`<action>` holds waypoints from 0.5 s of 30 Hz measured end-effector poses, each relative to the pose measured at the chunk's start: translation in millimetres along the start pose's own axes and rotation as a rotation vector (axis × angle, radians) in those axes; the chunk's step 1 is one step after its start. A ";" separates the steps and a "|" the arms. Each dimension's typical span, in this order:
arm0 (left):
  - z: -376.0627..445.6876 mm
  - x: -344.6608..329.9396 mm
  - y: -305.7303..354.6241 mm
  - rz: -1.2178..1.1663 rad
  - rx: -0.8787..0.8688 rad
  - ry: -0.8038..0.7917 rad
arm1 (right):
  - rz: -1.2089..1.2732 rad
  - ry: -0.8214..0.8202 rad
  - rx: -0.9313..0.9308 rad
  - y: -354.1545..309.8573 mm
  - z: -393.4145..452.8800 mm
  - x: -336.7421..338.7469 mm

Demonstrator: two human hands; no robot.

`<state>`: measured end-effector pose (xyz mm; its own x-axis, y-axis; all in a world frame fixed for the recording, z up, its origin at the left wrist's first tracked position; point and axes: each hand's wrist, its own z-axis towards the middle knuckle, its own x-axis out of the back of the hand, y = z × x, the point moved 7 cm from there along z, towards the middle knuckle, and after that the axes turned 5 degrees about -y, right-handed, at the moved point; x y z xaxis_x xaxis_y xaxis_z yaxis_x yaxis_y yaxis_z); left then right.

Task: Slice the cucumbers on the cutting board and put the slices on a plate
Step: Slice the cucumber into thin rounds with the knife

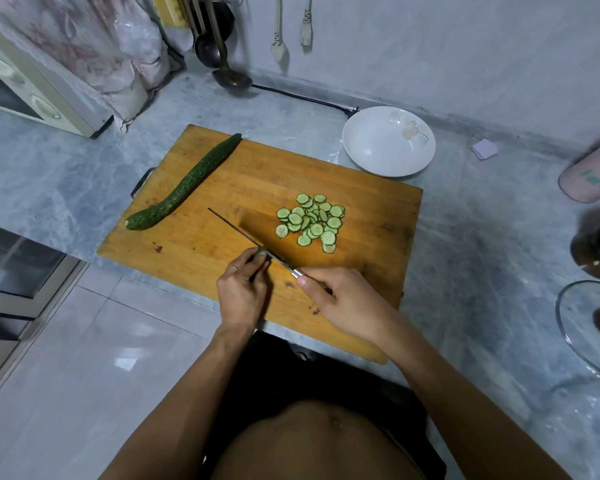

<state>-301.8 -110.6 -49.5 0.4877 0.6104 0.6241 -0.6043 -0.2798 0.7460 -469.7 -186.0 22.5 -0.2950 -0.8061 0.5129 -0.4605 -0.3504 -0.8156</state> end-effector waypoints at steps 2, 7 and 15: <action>0.7 -1.4 -2.4 0.029 -0.008 -0.029 | -0.006 0.009 0.003 -1.4 -1.9 0.2; 1.2 -1.4 -3.2 0.044 -0.007 -0.053 | 0.009 0.006 -0.018 3.8 -2.5 -3.4; 1.4 1.9 0.9 0.044 -0.007 -0.042 | -0.024 -0.010 -0.027 3.2 -5.6 -8.3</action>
<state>-300.6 -110.7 -47.3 0.4863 0.5657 0.6660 -0.6304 -0.3007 0.7157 -473.3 -177.8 17.2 -0.2758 -0.8023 0.5294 -0.4894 -0.3568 -0.7957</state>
